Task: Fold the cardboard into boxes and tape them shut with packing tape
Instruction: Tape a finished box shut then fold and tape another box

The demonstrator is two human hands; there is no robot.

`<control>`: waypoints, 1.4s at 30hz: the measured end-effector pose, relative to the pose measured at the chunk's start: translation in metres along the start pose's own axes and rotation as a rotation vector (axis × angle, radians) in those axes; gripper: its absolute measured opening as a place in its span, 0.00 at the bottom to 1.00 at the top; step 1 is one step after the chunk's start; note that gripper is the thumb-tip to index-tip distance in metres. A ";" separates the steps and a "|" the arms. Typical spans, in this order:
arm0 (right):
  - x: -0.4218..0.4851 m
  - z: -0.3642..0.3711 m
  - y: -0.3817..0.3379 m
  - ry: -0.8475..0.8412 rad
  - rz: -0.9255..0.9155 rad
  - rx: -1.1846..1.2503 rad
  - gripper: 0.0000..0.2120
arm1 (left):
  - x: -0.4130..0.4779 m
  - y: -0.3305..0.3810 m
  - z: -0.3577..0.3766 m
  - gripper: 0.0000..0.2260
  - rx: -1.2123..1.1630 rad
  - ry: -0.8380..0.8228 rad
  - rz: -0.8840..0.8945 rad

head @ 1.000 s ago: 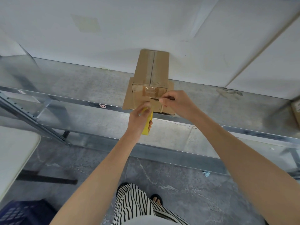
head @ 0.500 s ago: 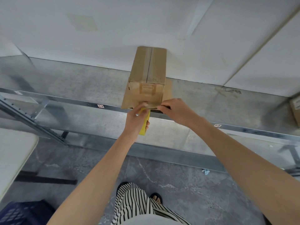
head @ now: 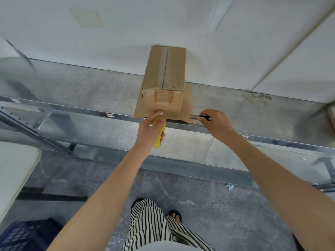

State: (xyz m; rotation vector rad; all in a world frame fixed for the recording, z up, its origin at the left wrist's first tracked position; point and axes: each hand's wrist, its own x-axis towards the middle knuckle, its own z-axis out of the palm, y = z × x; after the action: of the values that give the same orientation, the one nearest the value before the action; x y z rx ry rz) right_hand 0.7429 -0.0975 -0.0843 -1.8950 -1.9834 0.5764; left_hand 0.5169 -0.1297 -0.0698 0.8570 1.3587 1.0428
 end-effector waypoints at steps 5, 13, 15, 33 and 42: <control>0.001 0.009 0.025 0.120 0.100 -0.124 0.12 | -0.001 -0.002 0.002 0.08 0.014 0.018 -0.008; 0.018 -0.004 -0.024 0.249 0.098 -0.006 0.20 | -0.006 -0.005 -0.002 0.03 0.065 0.055 -0.014; 0.022 -0.019 -0.060 0.388 -0.076 0.130 0.20 | -0.007 -0.005 -0.004 0.02 0.074 0.064 -0.004; 0.039 0.002 -0.101 0.183 -0.457 -0.508 0.35 | -0.018 0.010 -0.031 0.09 0.056 0.121 0.047; 0.032 -0.002 -0.124 0.189 -0.336 -0.380 0.32 | -0.015 0.025 -0.041 0.10 0.223 0.197 0.064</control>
State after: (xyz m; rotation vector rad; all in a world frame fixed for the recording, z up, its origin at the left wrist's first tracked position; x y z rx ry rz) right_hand 0.6354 -0.0688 -0.0209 -1.6709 -2.3307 -0.0742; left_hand 0.4749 -0.1397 -0.0438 0.9866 1.6462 1.0594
